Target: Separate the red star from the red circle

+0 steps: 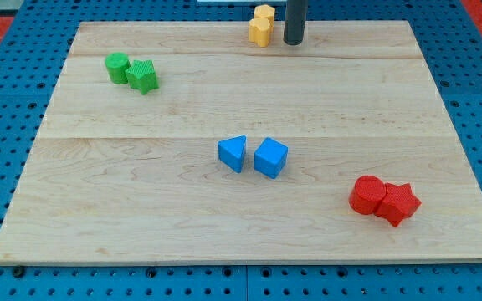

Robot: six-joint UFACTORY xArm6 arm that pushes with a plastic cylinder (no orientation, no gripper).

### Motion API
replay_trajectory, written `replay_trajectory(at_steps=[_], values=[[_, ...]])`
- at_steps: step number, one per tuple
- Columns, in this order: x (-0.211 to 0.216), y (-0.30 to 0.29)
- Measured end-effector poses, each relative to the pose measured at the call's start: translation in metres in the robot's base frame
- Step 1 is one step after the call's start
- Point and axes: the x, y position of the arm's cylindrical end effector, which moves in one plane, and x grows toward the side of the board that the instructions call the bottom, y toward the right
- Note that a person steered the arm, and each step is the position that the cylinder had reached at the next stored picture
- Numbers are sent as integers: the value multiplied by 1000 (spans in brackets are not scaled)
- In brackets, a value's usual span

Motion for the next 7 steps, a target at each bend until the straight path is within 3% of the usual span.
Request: replay_trajectory(at_steps=[2,3,5,7], values=[[0,5],[59,45],[181,232],[354,248]])
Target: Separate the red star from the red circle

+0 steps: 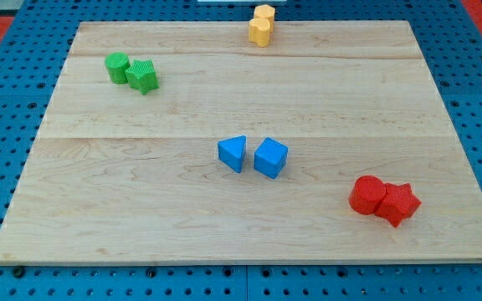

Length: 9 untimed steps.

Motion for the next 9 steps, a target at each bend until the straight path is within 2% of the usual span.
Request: replay_trajectory(at_steps=[1,2,3,4,5,6,7,9], values=[[5,-91],[-38,-146],[-91,-162],[-106,-168],[-53,-151],[3,-190],[-37,-214],[-124,-211]])
